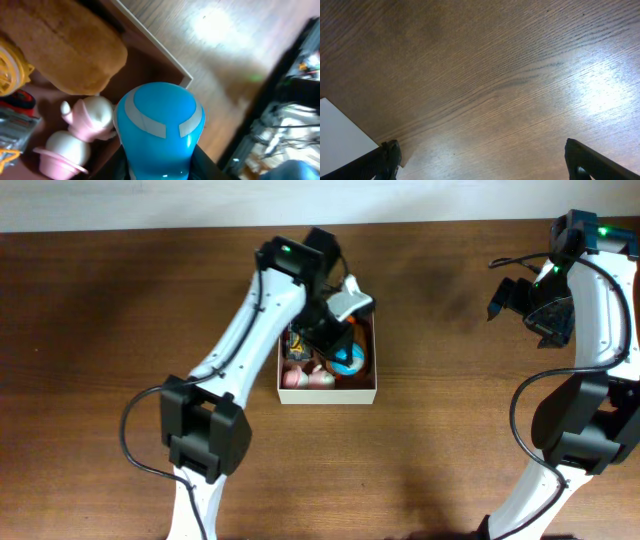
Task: Pack container
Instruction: 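Carry the blue ball right into the box's front-right corner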
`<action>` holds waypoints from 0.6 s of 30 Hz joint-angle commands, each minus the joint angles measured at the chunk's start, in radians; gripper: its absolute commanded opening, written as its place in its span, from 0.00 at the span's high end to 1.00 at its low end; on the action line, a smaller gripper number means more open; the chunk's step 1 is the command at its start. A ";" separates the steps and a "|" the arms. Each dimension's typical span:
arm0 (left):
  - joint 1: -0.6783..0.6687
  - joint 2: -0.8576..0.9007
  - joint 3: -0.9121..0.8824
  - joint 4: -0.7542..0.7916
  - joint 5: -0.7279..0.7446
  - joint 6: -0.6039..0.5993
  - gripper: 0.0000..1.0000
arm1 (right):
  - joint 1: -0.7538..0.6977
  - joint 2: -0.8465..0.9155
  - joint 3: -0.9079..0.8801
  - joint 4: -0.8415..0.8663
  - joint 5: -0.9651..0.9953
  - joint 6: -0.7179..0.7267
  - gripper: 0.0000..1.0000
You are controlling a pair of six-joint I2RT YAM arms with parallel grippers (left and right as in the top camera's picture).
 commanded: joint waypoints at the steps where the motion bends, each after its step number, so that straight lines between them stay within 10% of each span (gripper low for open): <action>1: -0.013 -0.011 0.017 0.016 -0.115 -0.029 0.65 | -0.003 -0.017 -0.002 0.000 0.009 0.013 0.01; 11: -0.015 -0.011 0.017 0.028 -0.105 -0.039 0.37 | -0.003 -0.017 -0.002 0.000 0.009 0.013 0.01; 18: -0.024 -0.011 0.017 0.031 -0.083 -0.039 0.35 | -0.003 -0.017 -0.002 0.000 0.009 0.012 0.01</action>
